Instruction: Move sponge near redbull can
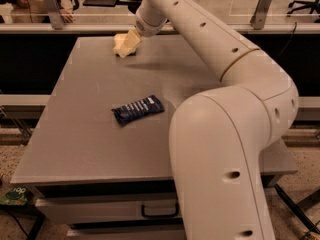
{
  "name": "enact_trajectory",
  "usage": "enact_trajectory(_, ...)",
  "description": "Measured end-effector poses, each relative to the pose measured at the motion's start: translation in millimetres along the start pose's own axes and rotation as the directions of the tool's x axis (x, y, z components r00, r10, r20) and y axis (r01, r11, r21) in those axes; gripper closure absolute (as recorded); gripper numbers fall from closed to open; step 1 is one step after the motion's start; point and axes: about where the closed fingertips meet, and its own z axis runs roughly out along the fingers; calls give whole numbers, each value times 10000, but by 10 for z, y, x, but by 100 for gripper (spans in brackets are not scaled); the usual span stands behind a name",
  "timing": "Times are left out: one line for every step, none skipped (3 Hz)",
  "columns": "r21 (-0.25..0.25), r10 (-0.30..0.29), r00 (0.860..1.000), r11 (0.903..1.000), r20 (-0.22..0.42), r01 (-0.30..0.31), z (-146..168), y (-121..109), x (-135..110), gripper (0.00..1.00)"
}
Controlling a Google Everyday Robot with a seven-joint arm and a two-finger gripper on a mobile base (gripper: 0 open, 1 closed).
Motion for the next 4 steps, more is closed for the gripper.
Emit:
enact_trajectory(-88, 82, 9979, 9999, 635, -77, 114, 49, -82, 0)
enact_trajectory(-372, 254, 9948, 9991, 986, -219, 235, 117, -125, 0)
enact_trajectory(-693, 425, 9926, 9970, 1136, -348, 331, 169, -132, 0)
enact_trajectory(-1008, 472, 9917, 9943, 1197, -352, 383, 221, -124, 18)
